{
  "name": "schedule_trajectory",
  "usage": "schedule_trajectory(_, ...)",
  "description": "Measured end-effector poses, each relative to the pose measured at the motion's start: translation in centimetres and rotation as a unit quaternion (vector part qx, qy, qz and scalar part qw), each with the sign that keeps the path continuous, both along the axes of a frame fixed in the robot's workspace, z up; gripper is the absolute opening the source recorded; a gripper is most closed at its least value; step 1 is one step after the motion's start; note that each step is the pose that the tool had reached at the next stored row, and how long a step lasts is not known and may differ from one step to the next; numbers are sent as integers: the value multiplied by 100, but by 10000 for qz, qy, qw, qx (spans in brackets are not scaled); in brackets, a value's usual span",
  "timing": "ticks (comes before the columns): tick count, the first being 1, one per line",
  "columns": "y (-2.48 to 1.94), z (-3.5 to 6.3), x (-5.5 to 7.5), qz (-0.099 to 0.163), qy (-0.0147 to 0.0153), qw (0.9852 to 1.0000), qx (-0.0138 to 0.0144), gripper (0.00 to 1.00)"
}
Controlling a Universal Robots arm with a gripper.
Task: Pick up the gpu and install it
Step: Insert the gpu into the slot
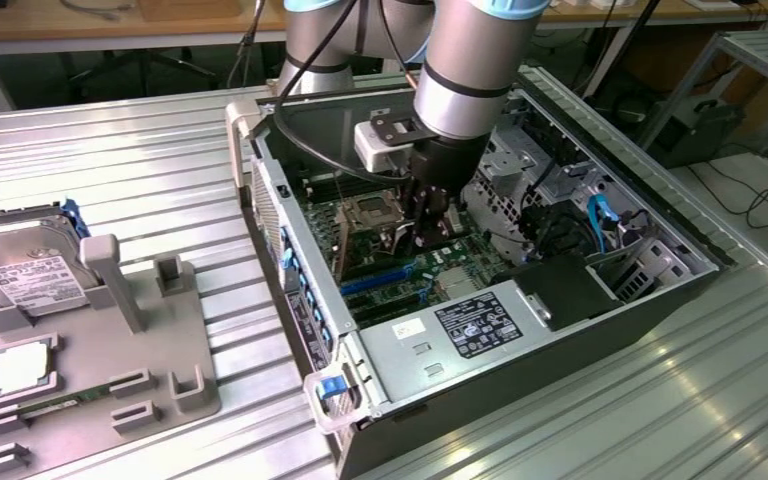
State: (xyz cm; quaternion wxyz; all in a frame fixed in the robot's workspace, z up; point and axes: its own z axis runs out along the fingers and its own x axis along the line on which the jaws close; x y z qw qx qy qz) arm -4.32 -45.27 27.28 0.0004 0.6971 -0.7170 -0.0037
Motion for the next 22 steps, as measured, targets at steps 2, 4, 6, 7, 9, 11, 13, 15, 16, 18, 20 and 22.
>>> schedule_trajectory(2,0,0,0,0,0,10000,0,27)
schedule_trajectory(4,0,0,0,0,-1,10000,1,27)
schedule_trajectory(6,0,-1,0,0,-1,10000,1,27)
schedule_trajectory(7,0,0,0,0,-1,10000,0,27)
schedule_trajectory(9,0,0,0,0,-1,10000,0,27)
schedule_trajectory(11,0,0,0,0,0,10000,0,27)
schedule_trajectory(13,0,0,0,0,0,10000,0,27)
schedule_trajectory(15,0,-2,-9,0,-11,10000,1,27)
schedule_trajectory(16,0,-25,-67,0,-41,10000,0,27)
schedule_trajectory(18,-70,-139,-245,-6,-23,10000,-2,27)
schedule_trajectory(20,-47,-202,-326,-5,-22,10000,-2,27)
schedule_trajectory(22,-46,-252,-321,-6,-16,10000,-2,27)
